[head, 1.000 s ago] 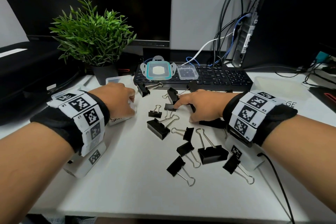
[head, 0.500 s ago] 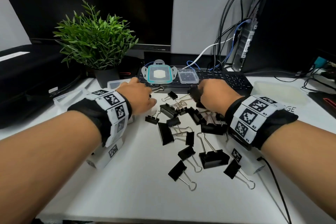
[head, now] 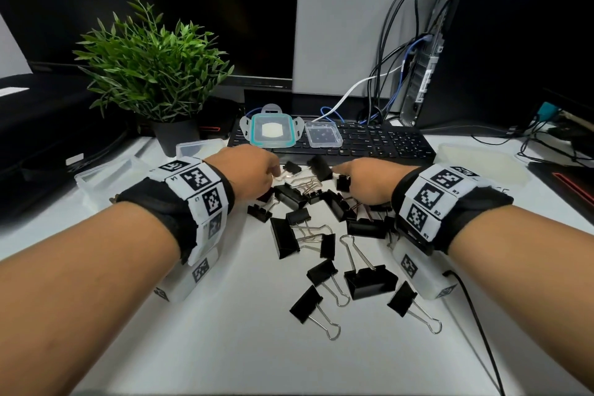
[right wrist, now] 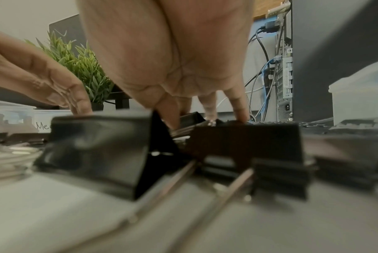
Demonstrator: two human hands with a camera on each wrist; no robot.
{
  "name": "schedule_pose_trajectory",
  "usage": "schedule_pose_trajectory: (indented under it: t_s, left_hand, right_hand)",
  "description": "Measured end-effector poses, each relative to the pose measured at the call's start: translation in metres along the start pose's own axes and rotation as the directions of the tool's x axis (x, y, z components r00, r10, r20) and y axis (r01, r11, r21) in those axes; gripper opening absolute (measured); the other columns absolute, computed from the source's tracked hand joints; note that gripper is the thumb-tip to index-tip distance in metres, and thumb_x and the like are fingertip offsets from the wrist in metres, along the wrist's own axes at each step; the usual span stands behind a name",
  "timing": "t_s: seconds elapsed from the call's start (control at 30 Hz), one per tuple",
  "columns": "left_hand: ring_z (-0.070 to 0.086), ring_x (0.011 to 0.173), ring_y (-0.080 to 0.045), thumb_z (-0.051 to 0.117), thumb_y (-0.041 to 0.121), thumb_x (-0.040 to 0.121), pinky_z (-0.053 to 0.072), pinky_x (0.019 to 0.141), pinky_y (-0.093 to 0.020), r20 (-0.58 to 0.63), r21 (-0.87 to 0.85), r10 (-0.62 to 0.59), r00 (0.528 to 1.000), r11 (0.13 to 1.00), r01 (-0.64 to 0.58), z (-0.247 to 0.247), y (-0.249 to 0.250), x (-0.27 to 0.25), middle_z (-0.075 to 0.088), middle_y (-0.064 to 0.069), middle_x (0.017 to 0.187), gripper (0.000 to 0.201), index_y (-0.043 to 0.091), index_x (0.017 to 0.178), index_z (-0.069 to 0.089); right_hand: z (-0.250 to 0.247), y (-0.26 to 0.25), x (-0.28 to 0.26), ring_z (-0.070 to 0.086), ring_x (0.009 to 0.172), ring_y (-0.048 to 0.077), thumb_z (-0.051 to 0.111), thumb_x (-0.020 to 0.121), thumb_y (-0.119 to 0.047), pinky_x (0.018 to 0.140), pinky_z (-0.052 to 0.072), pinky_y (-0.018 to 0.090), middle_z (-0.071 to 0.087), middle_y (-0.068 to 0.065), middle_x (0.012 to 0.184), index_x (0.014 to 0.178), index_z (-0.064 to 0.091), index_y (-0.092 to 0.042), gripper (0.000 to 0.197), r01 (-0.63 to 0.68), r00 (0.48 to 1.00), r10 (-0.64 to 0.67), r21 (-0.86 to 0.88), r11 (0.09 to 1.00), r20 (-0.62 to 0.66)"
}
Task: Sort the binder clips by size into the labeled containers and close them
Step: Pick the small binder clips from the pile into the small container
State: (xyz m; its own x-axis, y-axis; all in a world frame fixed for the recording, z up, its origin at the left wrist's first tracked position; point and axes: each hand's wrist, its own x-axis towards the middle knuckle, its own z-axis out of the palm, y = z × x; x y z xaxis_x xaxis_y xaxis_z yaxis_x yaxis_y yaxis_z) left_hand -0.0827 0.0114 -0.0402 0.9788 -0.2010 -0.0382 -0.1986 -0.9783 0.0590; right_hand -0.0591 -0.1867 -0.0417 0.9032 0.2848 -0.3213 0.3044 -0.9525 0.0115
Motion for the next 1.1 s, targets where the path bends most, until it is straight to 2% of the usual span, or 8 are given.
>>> schedule_pose_trajectory:
  t_s: [0.07, 0.17, 0.23, 0.53, 0.67, 0.83, 0.93, 1.1]
  left_hand:
    - [0.053, 0.112, -0.017, 0.042, 0.021, 0.095, 0.044, 0.095, -0.032, -0.05, -0.061, 0.069, 0.996, 0.996, -0.072, 0.002, -0.002, 0.0, 0.06, 0.004, 0.122, 0.031, 0.028, 0.122, 0.056]
    - [0.051, 0.113, -0.012, 0.051, 0.036, 0.093, 0.042, 0.098, -0.032, -0.011, -0.143, 0.179, 0.984, 0.973, -0.178, 0.005, -0.001, 0.0, 0.056, 0.01, 0.123, 0.032, 0.038, 0.125, 0.053]
    - [0.048, 0.117, -0.012, 0.055, 0.045, 0.089, 0.04, 0.101, -0.033, 0.076, -0.107, 0.219, 0.973, 0.972, -0.21, 0.009, -0.002, 0.001, 0.054, 0.012, 0.123, 0.035, 0.046, 0.124, 0.053]
    - [0.057, 0.098, -0.016, 0.054, 0.037, 0.088, 0.05, 0.087, -0.035, 0.067, 0.04, 0.131, 0.989, 0.99, -0.134, 0.01, -0.002, 0.003, 0.064, 0.004, 0.104, 0.014, 0.034, 0.092, 0.066]
    - [0.048, 0.115, -0.017, 0.053, 0.036, 0.091, 0.043, 0.096, -0.034, 0.027, 0.01, 0.148, 0.989, 0.989, -0.149, 0.007, 0.002, 0.0, 0.055, 0.004, 0.122, 0.025, 0.032, 0.115, 0.057]
    - [0.042, 0.121, -0.016, 0.055, 0.037, 0.091, 0.039, 0.1, -0.032, 0.014, -0.016, 0.21, 0.978, 0.978, -0.209, 0.007, 0.013, -0.001, 0.052, 0.004, 0.126, 0.037, 0.031, 0.126, 0.049]
    - [0.039, 0.12, -0.015, 0.053, 0.039, 0.091, 0.038, 0.099, -0.032, 0.002, -0.022, 0.252, 0.968, 0.967, -0.252, 0.007, 0.027, 0.001, 0.052, 0.005, 0.124, 0.037, 0.032, 0.128, 0.047]
    - [0.037, 0.121, -0.017, 0.046, 0.038, 0.095, 0.037, 0.103, -0.038, 0.004, 0.043, 0.335, 0.942, 0.941, -0.335, 0.008, 0.054, 0.013, 0.05, 0.006, 0.129, 0.038, 0.032, 0.132, 0.047]
  right_hand:
    - [-0.002, 0.001, -0.003, 0.052, 0.113, 0.022, 0.036, 0.091, 0.003, 0.064, 0.042, 0.015, 0.042, 0.005, 0.145, 0.147, 0.031, -0.023, 0.062, 0.024, 0.999, -0.02, 0.107, 0.994, -0.038]
    - [-0.007, 0.01, -0.007, 0.045, 0.129, 0.024, 0.036, 0.088, 0.007, 0.099, 0.042, 0.027, 0.042, 0.005, 0.146, 0.145, 0.035, -0.024, 0.065, -0.015, 0.986, 0.043, 0.172, 0.985, -0.162]
    - [-0.009, 0.021, -0.011, 0.044, 0.13, 0.025, 0.038, 0.087, 0.008, 0.106, 0.037, 0.03, 0.045, 0.006, 0.144, 0.142, 0.042, -0.018, 0.061, -0.072, 0.976, 0.105, 0.171, 0.983, -0.193]
    - [0.008, 0.061, -0.032, 0.051, 0.121, 0.027, 0.041, 0.091, -0.001, 0.097, 0.043, 0.029, 0.052, 0.012, 0.134, 0.135, 0.048, -0.006, 0.045, -0.2, 0.979, 0.194, -0.136, 0.97, -0.061]
    - [0.013, 0.066, -0.03, 0.05, 0.122, 0.026, 0.044, 0.087, 0.003, 0.098, 0.045, 0.031, 0.05, 0.009, 0.138, 0.138, 0.047, -0.012, 0.053, -0.152, 0.988, 0.152, -0.138, 0.979, -0.008]
    - [0.012, 0.066, -0.032, 0.046, 0.127, 0.019, 0.042, 0.084, 0.01, 0.099, 0.043, 0.029, 0.044, -0.002, 0.145, 0.139, 0.043, -0.036, 0.072, -0.036, 0.999, 0.037, 0.072, 0.997, -0.006]
    - [0.009, 0.065, -0.032, 0.048, 0.125, 0.019, 0.045, 0.084, 0.009, 0.088, 0.04, 0.02, 0.046, 0.0, 0.142, 0.138, 0.046, -0.03, 0.067, -0.08, 0.991, 0.09, 0.097, 0.992, -0.102]
    - [0.008, 0.071, -0.033, 0.05, 0.123, 0.027, 0.042, 0.089, 0.002, 0.102, 0.041, 0.031, 0.052, 0.008, 0.136, 0.134, 0.052, -0.011, 0.047, -0.221, 0.968, 0.223, 0.028, 0.975, -0.118]
